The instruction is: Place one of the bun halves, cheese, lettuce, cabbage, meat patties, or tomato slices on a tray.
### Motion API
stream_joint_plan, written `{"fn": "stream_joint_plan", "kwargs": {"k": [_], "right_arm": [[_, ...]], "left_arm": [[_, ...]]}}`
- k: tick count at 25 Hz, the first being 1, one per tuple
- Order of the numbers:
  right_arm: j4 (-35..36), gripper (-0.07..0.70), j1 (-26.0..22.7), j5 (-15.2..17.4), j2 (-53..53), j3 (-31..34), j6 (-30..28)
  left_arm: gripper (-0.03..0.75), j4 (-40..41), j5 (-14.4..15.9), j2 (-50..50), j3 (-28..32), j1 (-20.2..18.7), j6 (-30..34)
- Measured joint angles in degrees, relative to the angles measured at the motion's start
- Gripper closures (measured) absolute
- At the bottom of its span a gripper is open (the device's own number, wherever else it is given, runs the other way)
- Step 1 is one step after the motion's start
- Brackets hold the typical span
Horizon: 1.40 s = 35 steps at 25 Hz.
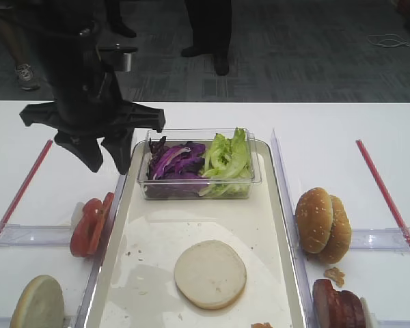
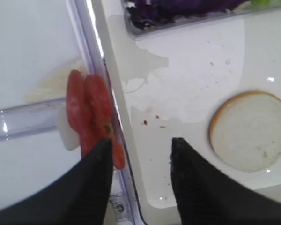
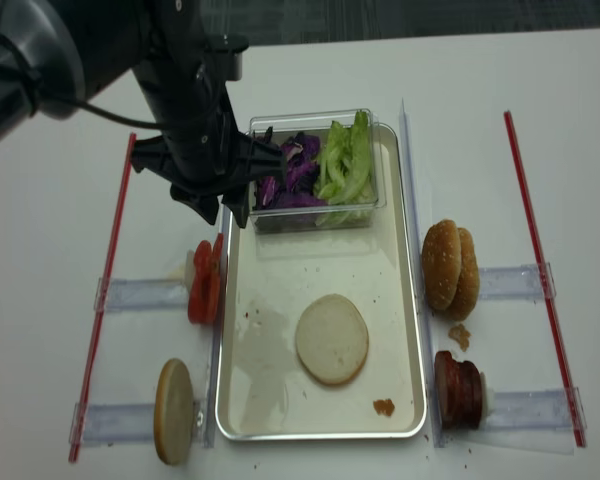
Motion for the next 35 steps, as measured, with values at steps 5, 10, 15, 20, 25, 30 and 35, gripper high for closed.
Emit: {"fn": "stream_joint_plan", "kwargs": {"k": [5,10,15,20,25,30,35], "right_arm": [[0.00,0.247,0.00,0.00,0.00,0.00,0.00],[0.00,0.247,0.00,0.00,0.00,0.00,0.00],[0.00,0.247,0.00,0.00,0.00,0.00,0.00],[0.00,0.247,0.00,0.00,0.00,0.00,0.00],[0.00,0.247,0.00,0.00,0.00,0.00,0.00],[0.00,0.247,0.00,0.00,0.00,0.00,0.24],[0.00,0.247,0.00,0.00,0.00,0.00,0.34]], "left_arm": [[0.436,1.14,0.00,-1.93,1.82,4.36,1.17],[0.436,2.21,0.10,-4.86,5.27,10.36,3.28],[0.436,2.88,0.34,-7.61,7.85,15.71,5.33],[0.436,3.27,0.34,-8.25,8.23,16.63,6.76],[0.436,3.27,0.34,-8.38,8.23,16.63,6.85],[0.436,3.27,0.34,-11.98,8.47,16.63,7.12],[0.440,3.27,0.41,-19.76,12.95,16.63,7.69]]}}
